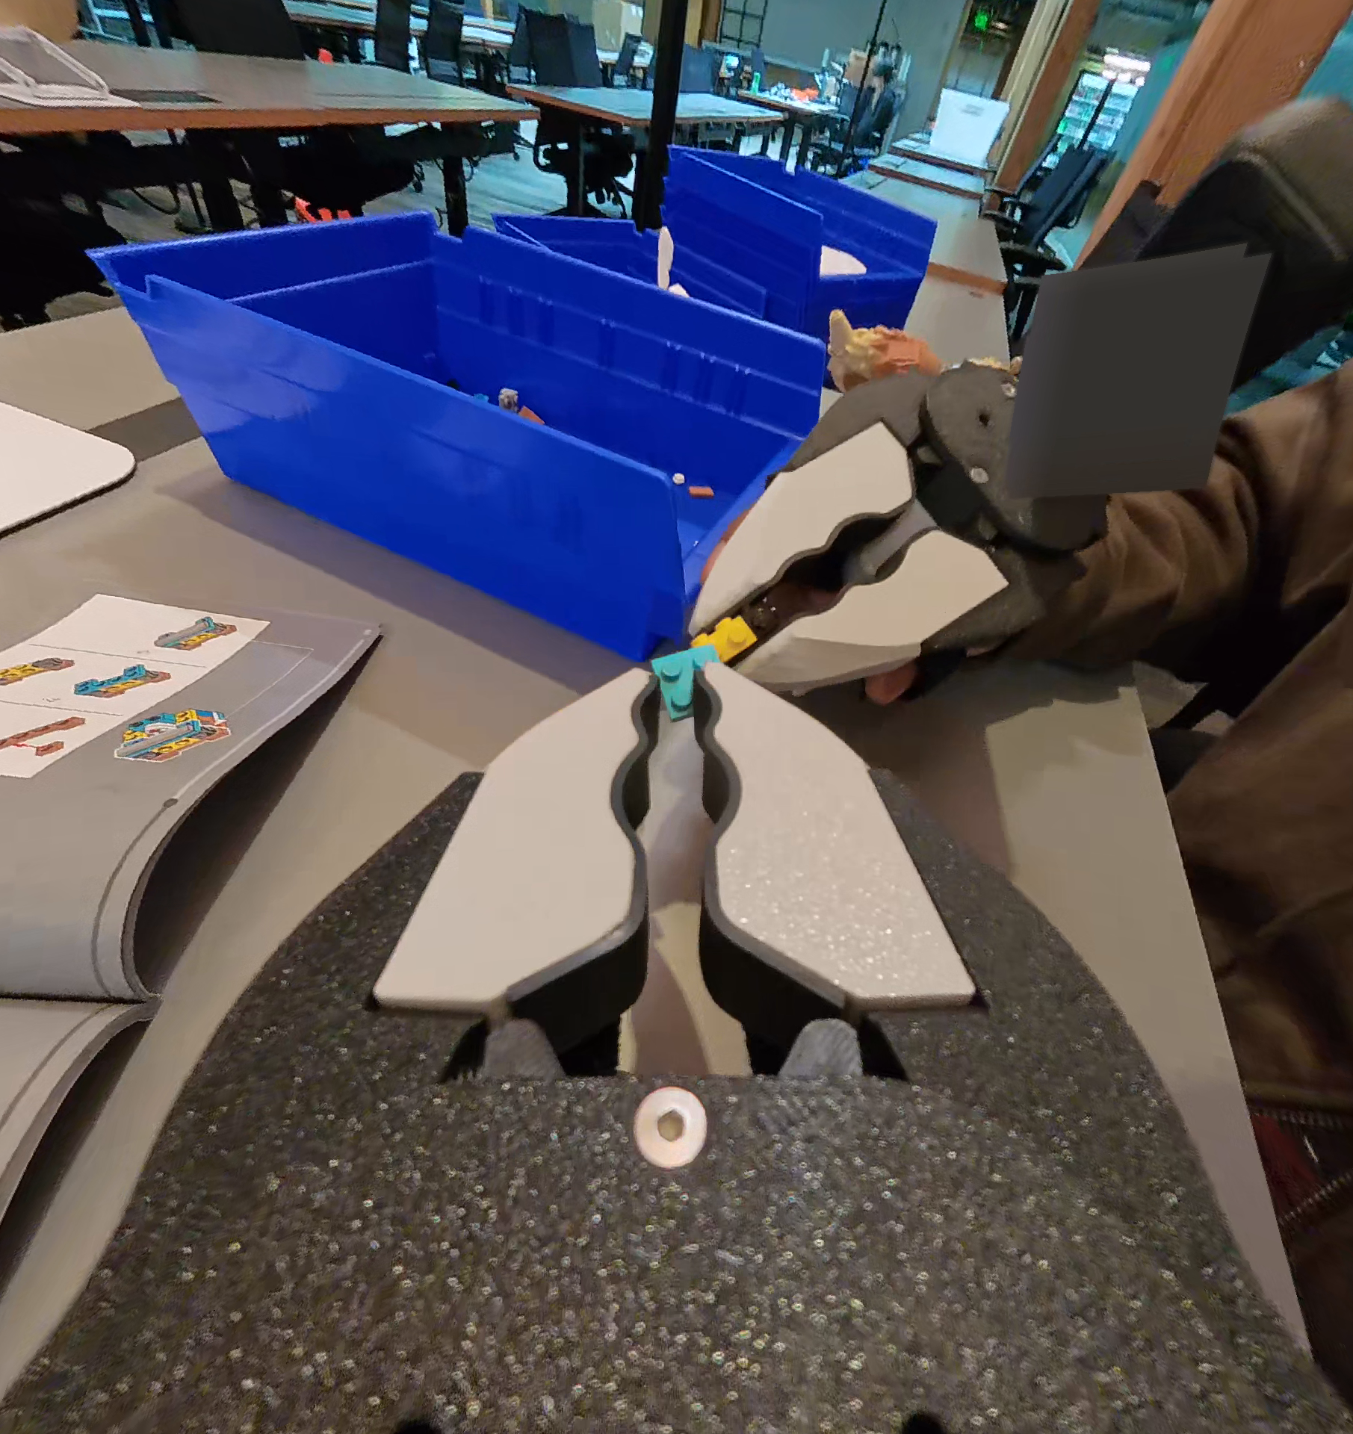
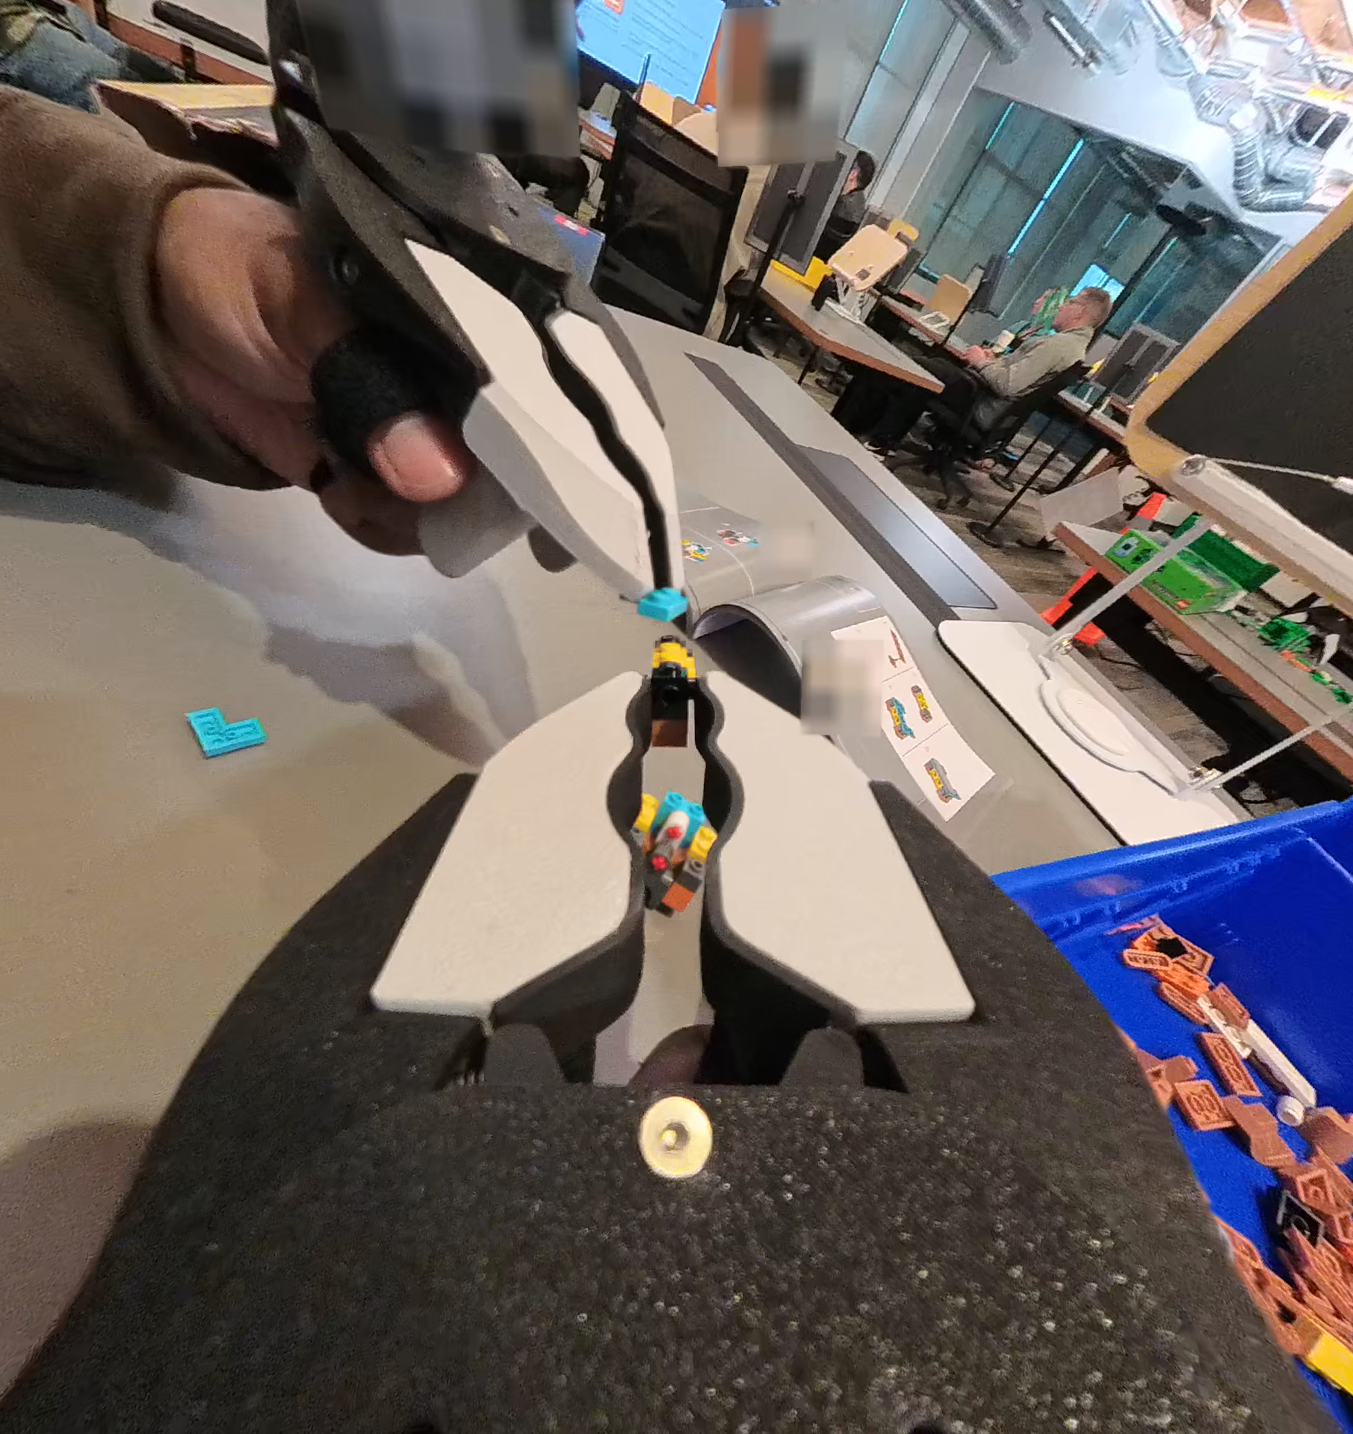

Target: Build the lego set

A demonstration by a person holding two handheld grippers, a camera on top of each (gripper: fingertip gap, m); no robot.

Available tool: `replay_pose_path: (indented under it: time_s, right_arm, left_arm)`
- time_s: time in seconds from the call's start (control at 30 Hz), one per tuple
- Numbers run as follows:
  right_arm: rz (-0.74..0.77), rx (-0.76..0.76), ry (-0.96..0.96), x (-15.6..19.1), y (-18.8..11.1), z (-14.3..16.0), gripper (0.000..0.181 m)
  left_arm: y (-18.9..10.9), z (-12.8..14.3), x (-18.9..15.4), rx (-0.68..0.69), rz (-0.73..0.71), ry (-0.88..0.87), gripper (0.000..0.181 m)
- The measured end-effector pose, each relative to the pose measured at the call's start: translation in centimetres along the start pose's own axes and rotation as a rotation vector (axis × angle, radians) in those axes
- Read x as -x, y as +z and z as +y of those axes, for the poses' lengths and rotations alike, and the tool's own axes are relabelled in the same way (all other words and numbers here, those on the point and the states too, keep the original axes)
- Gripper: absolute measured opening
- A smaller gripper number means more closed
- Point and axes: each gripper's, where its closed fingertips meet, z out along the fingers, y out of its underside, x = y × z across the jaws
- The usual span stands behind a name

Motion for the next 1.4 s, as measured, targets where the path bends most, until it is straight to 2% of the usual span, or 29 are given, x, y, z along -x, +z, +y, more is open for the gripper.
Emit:
replay_pose_path:
  time_s: [0.43,0.73,1.4]
  right_arm:
    - [0.082,-0.015,-0.079,-0.1,-0.1,-0.7,0.010]
    - [0.103,-0.031,-0.100,-0.4,-0.3,-0.9,0.010]
    - [0.127,-0.070,-0.229,0.1,-0.7,-1.8,0.010]
  left_arm:
    - [0.9,0.0,-0.3,-0.024,-0.028,-0.051,0.008]
    - [1.0,0.0,-0.4,-0.062,0.045,-0.190,0.008]
    - [1.0,0.1,-1.5,-0.081,0.182,-0.174,0.008]
